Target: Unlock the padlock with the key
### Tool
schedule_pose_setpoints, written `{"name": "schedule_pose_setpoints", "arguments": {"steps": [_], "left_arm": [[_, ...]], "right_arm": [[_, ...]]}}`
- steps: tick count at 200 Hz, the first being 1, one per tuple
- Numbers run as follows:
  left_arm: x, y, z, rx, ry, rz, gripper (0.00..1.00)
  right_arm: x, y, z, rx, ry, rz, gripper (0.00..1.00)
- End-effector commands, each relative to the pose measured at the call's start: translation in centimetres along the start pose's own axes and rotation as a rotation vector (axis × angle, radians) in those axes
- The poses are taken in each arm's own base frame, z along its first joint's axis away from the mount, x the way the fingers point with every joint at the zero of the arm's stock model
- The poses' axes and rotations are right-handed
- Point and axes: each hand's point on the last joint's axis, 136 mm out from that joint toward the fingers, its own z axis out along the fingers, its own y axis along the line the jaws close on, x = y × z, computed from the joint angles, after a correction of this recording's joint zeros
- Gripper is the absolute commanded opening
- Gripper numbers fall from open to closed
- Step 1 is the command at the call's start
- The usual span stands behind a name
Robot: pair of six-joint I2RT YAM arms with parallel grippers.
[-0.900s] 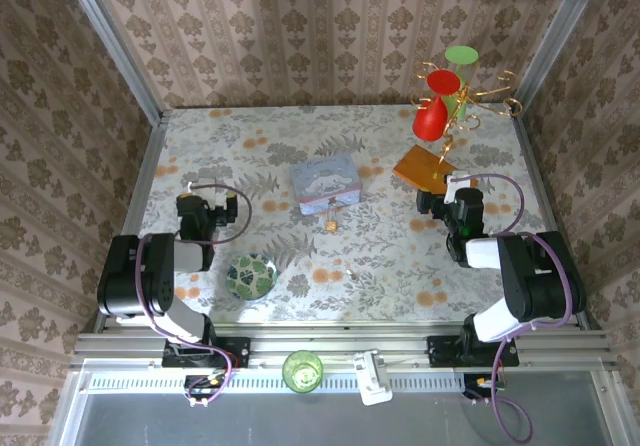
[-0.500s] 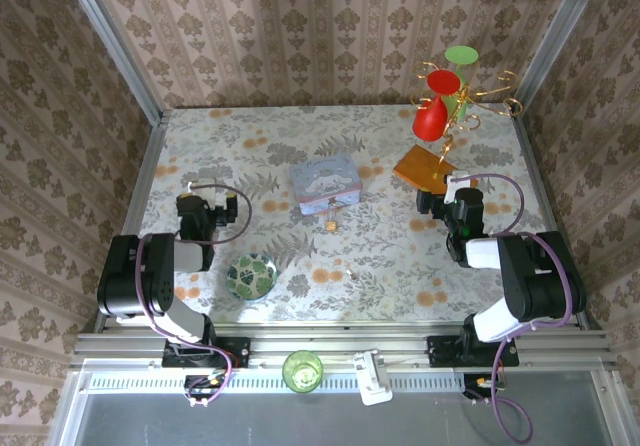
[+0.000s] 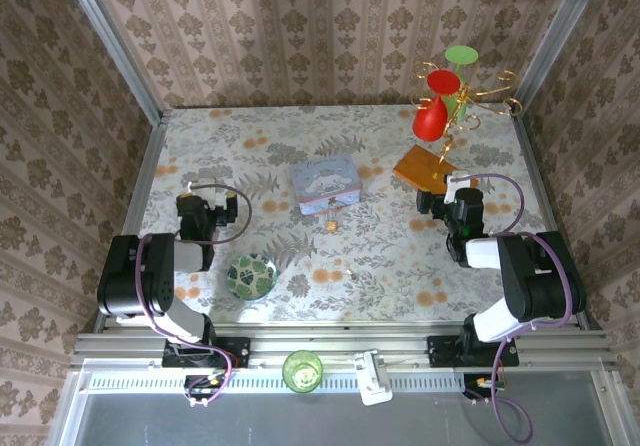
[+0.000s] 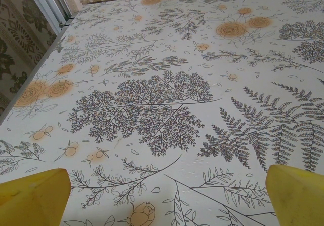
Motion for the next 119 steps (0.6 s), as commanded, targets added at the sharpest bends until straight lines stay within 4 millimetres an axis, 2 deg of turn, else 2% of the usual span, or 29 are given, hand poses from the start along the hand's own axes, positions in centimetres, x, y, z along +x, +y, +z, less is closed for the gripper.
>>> {"name": "schedule_pose_setpoints", "arguments": {"steps": [1,59,79,81,98,119], "left_arm": [[-1.6,0.1,0.3,0.006,-0.045,-0.014,1.00],[-2.0,0.5,-0.3,-0.016,-0.068,-0.020,1.00],[-3.8,1.0,-2.0,-0.060,-0.084,-0.013,1.00],[-4.1,1.1,-2.2,-0.062,-0.085,-0.012,1.00],[-6.2,1.2,-3.7,-0.079,-0.117,-0.015,1.00],[-8.6,1.4,-5.7,-0.074,-0.139,-0.148,1.00]], "right_arm": [[-1.1,-0.4,0.1,0.022,-0.042,0.012,1.00],[-1.5,-0.2,-0.2,0.011,-0.046,0.009,1.00],[-2.7,0.0,-1.3,0.000,-0.025,0.005,1.00],[-3.5,0.0,-1.7,0.000,-0.041,0.009,1.00],[-4.7,0.4,-3.0,-0.025,-0.010,0.046,1.00],[-5.8,0.8,-4.4,-0.041,0.029,0.140,1.00]]}}
